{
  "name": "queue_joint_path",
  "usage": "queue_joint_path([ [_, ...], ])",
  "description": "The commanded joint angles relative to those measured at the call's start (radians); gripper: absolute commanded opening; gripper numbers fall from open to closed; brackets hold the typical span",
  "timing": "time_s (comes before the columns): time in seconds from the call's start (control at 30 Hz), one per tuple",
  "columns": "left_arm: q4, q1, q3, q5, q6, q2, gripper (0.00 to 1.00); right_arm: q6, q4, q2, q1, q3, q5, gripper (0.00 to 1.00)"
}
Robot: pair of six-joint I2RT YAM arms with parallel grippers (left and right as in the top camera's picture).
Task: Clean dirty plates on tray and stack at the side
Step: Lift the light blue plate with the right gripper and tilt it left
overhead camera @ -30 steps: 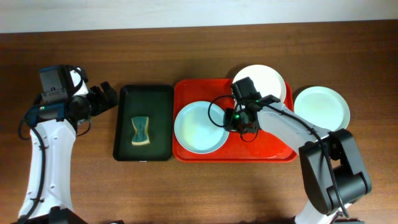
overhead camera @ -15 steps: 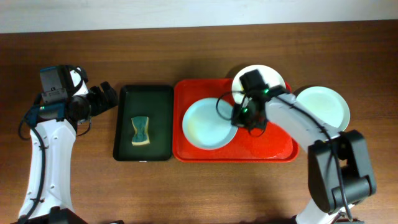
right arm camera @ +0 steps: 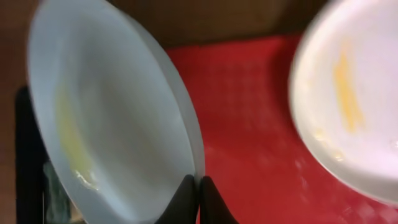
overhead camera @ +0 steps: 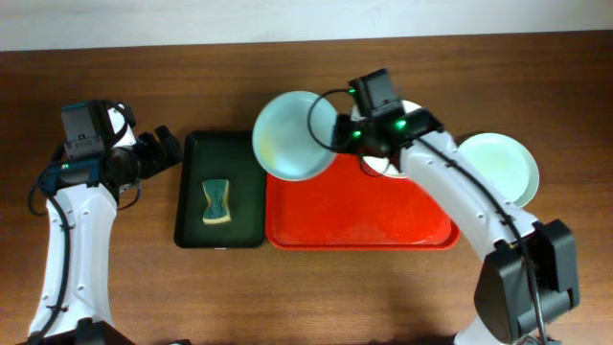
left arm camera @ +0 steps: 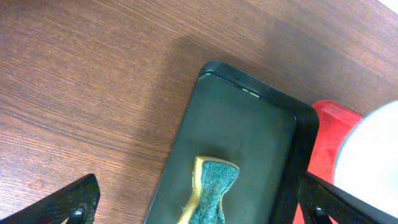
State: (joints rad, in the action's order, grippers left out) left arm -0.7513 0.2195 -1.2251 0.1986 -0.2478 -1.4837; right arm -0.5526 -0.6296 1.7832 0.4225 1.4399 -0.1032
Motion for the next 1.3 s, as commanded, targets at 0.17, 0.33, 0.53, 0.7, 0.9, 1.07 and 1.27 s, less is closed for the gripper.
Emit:
queue_joint_path([
  [0.17, 0.002, 0.004, -0.011, -0.004, -0.006, 0.005, 0.99, -0.032, 0.136, 0.017, 0.235, 0.016, 0.422, 0.04],
  [0.33, 0.002, 0.004, -0.011, -0.004, -0.006, 0.005, 0.99, 0.099, 0.228, 0.021, 0.349, 0.016, 0.648, 0.04],
  [0.53, 0.002, 0.004, -0.011, -0.004, -0.006, 0.005, 0.99, 0.417, 0.389, 0.021, 0.462, 0.016, 0.863, 0.04],
  [0.7, 0.002, 0.004, -0.011, -0.004, -0.006, 0.005, 0.99, 0.723, 0.549, 0.021, 0.532, 0.016, 0.988, 0.04],
  [0.9, 0.002, 0.004, -0.011, -0.004, -0.006, 0.005, 0.99, 1.04, 0.752, 0.021, 0.576, 0.016, 1.024, 0.04],
  [1.07, 0.001, 0.004, -0.011, -0.004, -0.006, 0.005, 0.99, 1.148, 0.832, 0.021, 0.586, 0.016, 1.017, 0.04],
  [1.27, 0.002, 0.004, -0.011, -0.004, -0.006, 0.005, 0.99, 1.27, 0.869, 0.021, 0.586, 0.016, 0.962, 0.04],
])
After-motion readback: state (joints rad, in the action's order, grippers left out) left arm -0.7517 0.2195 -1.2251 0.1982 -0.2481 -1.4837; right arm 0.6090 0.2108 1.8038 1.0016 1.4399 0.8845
